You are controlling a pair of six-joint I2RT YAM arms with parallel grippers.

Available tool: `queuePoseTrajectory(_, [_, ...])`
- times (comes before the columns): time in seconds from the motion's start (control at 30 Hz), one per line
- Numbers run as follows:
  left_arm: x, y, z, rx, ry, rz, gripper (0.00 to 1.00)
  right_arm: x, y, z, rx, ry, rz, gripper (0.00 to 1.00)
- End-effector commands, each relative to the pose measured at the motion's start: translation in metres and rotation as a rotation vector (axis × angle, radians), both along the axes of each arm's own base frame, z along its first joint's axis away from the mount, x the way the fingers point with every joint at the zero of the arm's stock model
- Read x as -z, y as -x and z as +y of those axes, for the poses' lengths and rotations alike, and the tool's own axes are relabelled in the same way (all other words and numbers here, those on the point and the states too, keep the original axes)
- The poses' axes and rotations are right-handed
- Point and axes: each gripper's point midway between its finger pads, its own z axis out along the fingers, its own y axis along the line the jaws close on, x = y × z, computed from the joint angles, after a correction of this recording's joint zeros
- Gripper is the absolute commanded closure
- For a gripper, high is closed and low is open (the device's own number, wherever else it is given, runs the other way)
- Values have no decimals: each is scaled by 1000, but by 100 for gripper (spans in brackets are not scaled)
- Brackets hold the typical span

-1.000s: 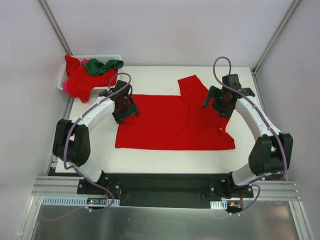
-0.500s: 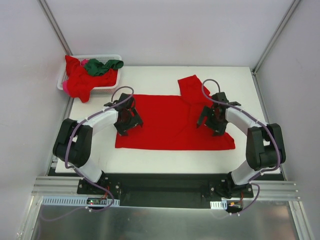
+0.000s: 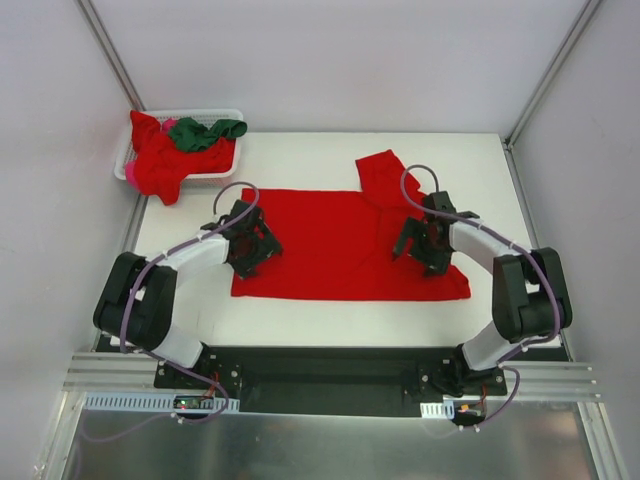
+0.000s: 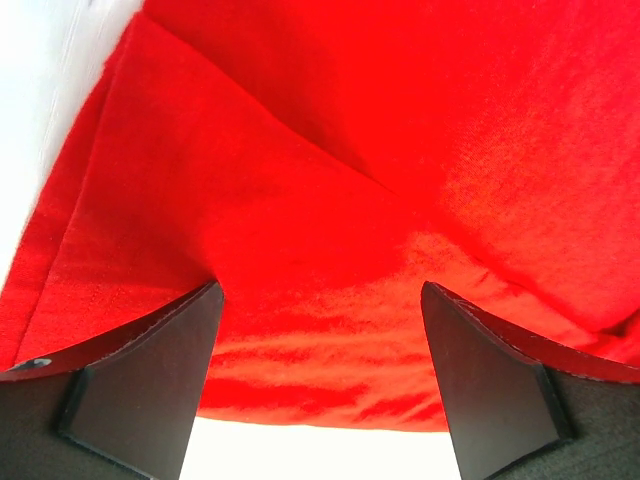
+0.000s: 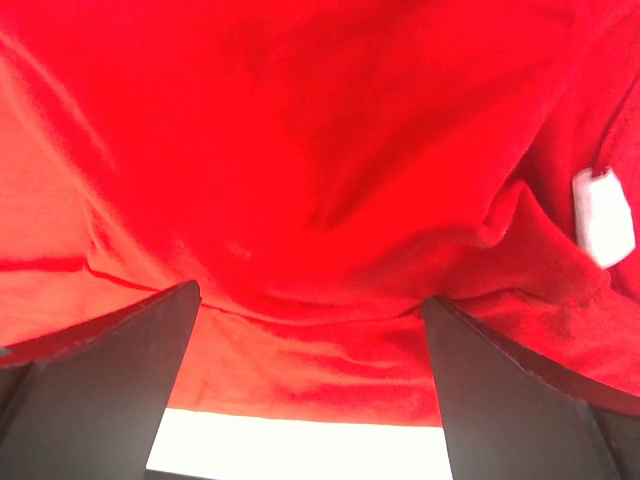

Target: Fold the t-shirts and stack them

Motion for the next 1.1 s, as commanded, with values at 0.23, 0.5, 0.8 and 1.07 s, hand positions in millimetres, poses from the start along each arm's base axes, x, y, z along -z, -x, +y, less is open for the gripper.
queuePoseTrajectory(0.23, [26, 70, 29, -95, -27, 102, 19, 23, 77, -26, 46, 76, 144, 0])
queuePoseTrajectory(0.5, [37, 118, 18, -84, -30, 170, 20, 23, 114, -48, 55, 155, 157, 0])
queuePoseTrajectory(0.8, [35, 156, 32, -147, -57, 223, 20, 23, 142, -52, 58, 147, 190, 0])
queuePoseTrajectory(1.07, [27, 156, 30, -120, -61, 208, 19, 11, 147, -51, 75, 131, 163, 0])
